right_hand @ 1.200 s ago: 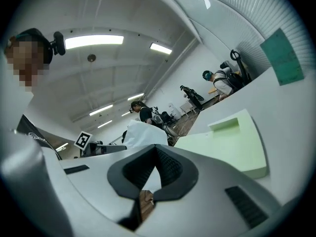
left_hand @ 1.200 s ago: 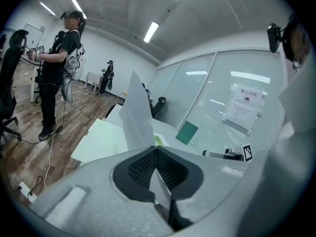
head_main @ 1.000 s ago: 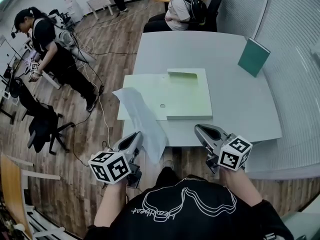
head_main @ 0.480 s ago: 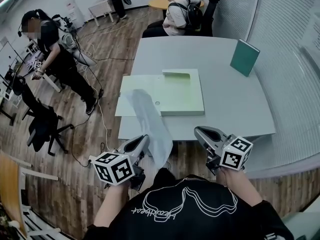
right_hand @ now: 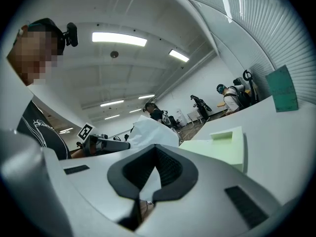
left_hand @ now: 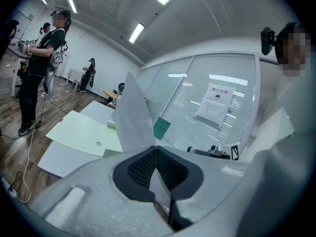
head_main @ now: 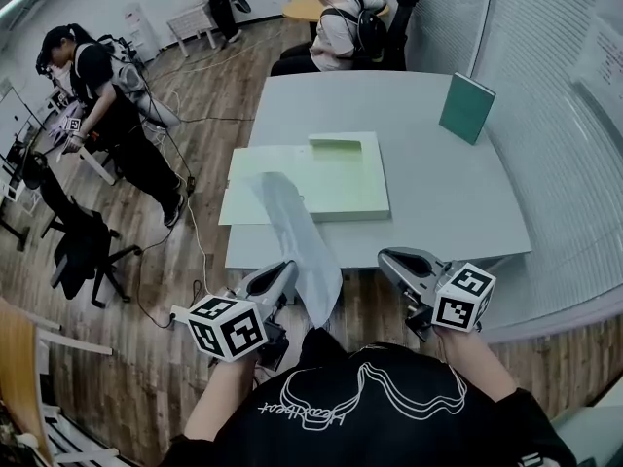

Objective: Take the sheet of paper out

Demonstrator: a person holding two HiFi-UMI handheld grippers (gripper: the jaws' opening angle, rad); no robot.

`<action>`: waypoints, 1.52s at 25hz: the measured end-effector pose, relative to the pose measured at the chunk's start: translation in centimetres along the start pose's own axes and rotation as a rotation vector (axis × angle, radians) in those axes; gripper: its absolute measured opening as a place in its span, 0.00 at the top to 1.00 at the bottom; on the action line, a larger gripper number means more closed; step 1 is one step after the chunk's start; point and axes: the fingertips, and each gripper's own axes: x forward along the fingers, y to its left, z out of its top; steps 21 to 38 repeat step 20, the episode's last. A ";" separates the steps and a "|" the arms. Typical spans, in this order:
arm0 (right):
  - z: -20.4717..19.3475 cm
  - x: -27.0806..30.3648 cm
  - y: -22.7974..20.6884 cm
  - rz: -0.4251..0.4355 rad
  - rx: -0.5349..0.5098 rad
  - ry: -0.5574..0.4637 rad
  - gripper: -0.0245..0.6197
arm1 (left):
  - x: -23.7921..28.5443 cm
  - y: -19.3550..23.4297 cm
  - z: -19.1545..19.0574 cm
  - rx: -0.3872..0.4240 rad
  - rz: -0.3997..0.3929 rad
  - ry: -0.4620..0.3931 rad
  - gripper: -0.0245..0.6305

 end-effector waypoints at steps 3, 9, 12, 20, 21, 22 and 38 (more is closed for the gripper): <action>-0.7 -0.8 0.0 -0.011 0.017 0.013 0.95 | 0.1 -0.6 -0.8 -0.008 -0.012 0.003 0.94; -1.4 -1.0 -0.1 -0.002 0.020 0.023 0.95 | 0.3 -1.0 -1.2 -0.002 -0.017 0.010 0.94; -1.5 -0.8 -0.3 0.001 0.022 0.023 0.95 | 0.5 -0.9 -1.1 0.000 -0.014 0.010 0.94; -1.5 -1.8 0.9 0.007 0.024 0.014 0.95 | -0.3 -2.2 -1.1 0.005 -0.017 0.016 0.94; -1.5 -1.8 0.9 0.007 0.024 0.014 0.95 | -0.3 -2.2 -1.1 0.005 -0.017 0.016 0.94; -1.5 -1.8 0.9 0.007 0.024 0.014 0.95 | -0.3 -2.2 -1.1 0.005 -0.017 0.016 0.94; -1.5 -1.8 0.9 0.007 0.024 0.014 0.95 | -0.3 -2.2 -1.1 0.005 -0.017 0.016 0.94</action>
